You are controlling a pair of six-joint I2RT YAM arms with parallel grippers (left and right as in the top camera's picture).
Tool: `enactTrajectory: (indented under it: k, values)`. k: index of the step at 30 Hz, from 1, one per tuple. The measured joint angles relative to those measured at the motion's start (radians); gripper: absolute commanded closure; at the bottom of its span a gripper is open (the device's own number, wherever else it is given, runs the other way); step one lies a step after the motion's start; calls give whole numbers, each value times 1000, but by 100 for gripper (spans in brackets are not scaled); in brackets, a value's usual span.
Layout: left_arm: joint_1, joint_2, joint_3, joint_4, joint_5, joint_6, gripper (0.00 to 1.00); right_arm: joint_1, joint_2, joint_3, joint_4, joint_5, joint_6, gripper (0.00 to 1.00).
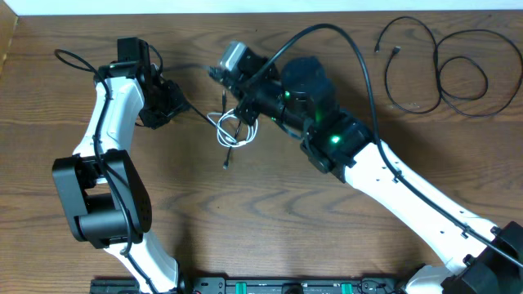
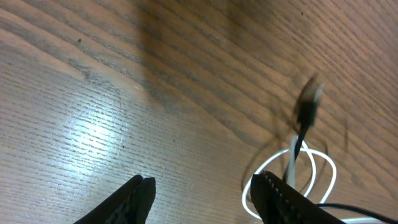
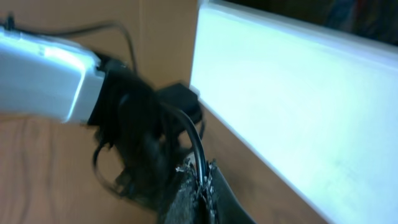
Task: Untangle cables
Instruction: 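Grasp the black cable at the bundle and pull it up-right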
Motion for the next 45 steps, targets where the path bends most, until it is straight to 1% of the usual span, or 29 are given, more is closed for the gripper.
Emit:
enactTrajectory:
  k: [3, 10, 14, 16, 18, 21, 22, 24, 27, 29, 31, 34, 35, 37, 38, 40, 42, 45]
  values:
    - [0, 0, 0, 0, -2, 0, 43, -12, 0, -1, 112, 0, -27, 99]
    - [0, 0, 0, 0, -3, -3, 43, -40, -5, -5, 513, -5, -169, 99]
    - [0, 0, 0, 1, -3, -3, 43, -55, -8, -4, 661, -2, -246, 99]
    - [0, 0, -1, 0, -3, -3, 43, -62, -10, -4, 693, 1, -265, 99]
    - [0, 0, -1, 0, -3, -3, 43, -69, -13, -4, 688, -2, -252, 99]
    - [0, 0, 0, 0, -3, -3, 43, -75, -17, -2, 612, -50, -207, 99]
    - [0, 0, 0, 0, -3, -3, 43, -74, -17, -2, 561, -77, -201, 99]
    - [0, 0, 0, 0, -3, -3, 43, -68, -15, -2, 516, -85, -216, 99]
    - [0, 0, 0, 0, -3, -3, 43, -61, -14, -6, 598, 17, -257, 99]
    - [0, 0, 0, 0, -3, -3, 44, -62, -16, -6, 638, 79, -236, 99]
    - [0, 0, -1, 0, -3, 0, 44, -63, -17, -6, 644, 116, -202, 99]
    - [-6, 0, 0, 3, 29, 73, 43, -63, -17, -6, 608, 152, -168, 99]
    - [-6, 0, -1, 4, 77, 121, 43, -63, -17, -6, 600, 159, -161, 99]
    - [-8, 0, 0, 1, 181, 226, 39, -63, -17, -6, 591, 169, -152, 99]
    - [-8, 0, -1, -1, 221, 262, 36, -63, -17, -6, 589, 172, -150, 99]
    - [-10, 0, 0, -2, 285, 322, 34, -63, -17, -6, 589, 176, -147, 99]
    - [-4, 0, 0, -2, 337, 352, 34, -66, -17, -6, 588, 177, -146, 99]
    - [15, 0, 0, 0, 404, 356, 34, -76, -17, -6, 570, 181, -143, 99]
